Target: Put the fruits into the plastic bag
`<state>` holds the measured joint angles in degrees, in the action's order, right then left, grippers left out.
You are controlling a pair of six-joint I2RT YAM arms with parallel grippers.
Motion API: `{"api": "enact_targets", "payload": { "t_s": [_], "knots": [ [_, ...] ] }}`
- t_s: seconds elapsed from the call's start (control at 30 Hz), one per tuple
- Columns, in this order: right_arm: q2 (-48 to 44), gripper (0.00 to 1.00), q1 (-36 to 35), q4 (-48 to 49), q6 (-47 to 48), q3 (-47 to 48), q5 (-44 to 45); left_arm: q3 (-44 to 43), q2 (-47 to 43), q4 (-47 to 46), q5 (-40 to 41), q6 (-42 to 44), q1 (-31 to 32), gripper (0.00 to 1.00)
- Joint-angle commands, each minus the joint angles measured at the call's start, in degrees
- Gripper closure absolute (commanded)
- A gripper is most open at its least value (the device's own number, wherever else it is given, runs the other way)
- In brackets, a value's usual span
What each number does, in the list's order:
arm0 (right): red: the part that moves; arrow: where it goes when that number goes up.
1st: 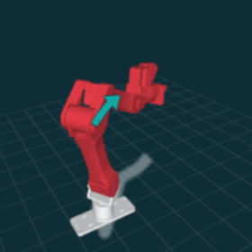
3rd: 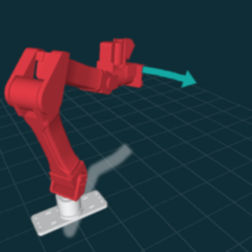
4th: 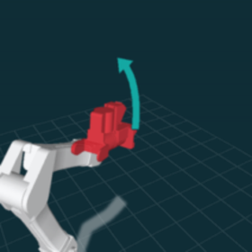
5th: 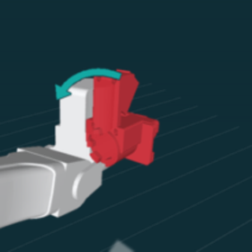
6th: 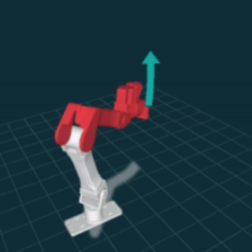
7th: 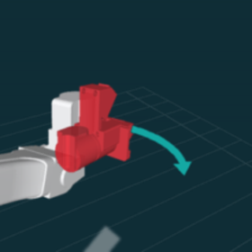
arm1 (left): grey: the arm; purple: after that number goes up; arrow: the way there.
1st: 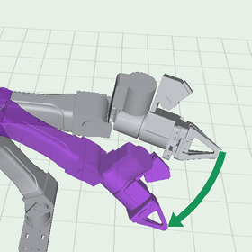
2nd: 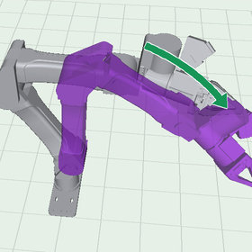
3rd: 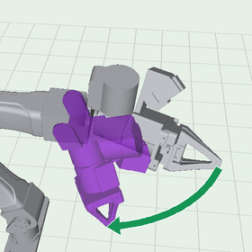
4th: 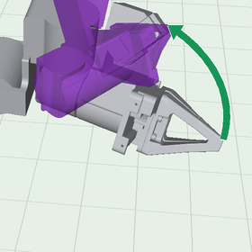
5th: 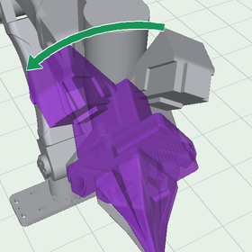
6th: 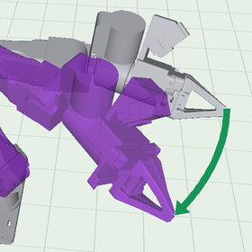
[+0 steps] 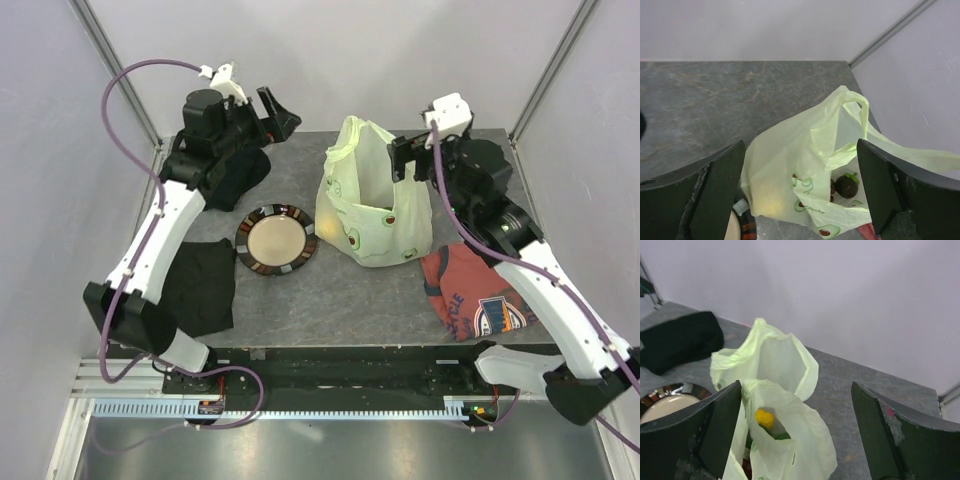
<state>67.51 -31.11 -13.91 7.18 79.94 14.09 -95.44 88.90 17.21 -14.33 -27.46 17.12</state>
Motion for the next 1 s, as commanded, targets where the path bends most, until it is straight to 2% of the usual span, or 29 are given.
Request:
{"api": "enact_targets", "payload": {
  "t_s": [0.0,0.17,0.4,0.57,0.97],
  "knots": [
    [-6.06,0.02,0.44,9.41,-4.71,-4.35,-3.55,5.95,-9.77,-1.39,11.85,4.35,0.01,0.01],
    [-10.02,0.02,2.72,10.22,-9.54,-9.1,6.45,14.48,-18.58,-1.13,20.98,5.75,-0.07,0.01],
    [-16.08,0.02,8.52,11.28,-17.81,-16.04,17.01,21.52,-28.25,1.68,27.24,7.07,-0.07,0.01],
    [-17.93,0.02,10.63,9.08,-20.1,-21.4,21.06,23.54,-32.47,4.84,30.67,5.85,0.01,0.01],
    [-23.29,0.02,11.08,5.56,-24.23,-29.49,25.55,24.51,-34.67,9.42,31.47,4.43,-0.07,0.01]
  ]
}}
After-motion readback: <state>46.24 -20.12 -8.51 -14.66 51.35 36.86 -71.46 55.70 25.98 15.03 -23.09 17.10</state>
